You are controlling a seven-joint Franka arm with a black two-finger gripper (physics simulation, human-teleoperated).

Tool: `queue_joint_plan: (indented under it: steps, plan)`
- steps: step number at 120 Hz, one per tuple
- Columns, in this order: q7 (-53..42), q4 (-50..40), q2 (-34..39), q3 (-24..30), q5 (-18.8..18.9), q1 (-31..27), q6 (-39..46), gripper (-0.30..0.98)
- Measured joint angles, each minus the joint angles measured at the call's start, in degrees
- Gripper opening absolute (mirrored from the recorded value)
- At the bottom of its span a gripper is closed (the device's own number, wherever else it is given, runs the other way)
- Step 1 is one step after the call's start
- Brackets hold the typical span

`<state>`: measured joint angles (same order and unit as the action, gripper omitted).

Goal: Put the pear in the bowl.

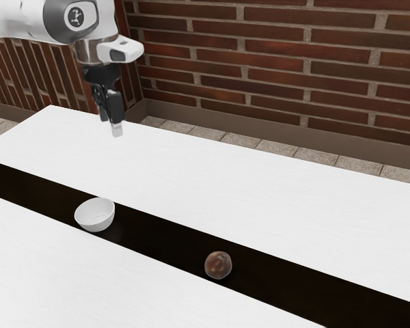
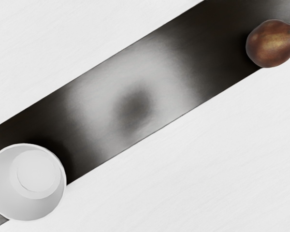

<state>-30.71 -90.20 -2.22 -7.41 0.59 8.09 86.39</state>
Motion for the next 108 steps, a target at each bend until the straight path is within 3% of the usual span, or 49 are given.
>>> queue_joint_plan:
  steps: [38, 54, 80, 96, 108]
  plan:
    - [-6.57, -0.1, -0.01, 0.34, -0.58, -0.45, 2.72, 0.69]
    - [-10.14, -2.53, -0.66, 6.6, -0.67, -4.06, 3.92, 0.69]
    - [-16.85, -6.49, -5.11, 12.05, -0.76, 2.87, 8.45, 0.69]
    - [-20.26, -8.1, -10.96, 15.34, -0.39, 3.5, 12.59, 0.69]
    - [-22.42, -14.43, -12.55, 18.33, 1.05, 3.64, 19.51, 0.69]
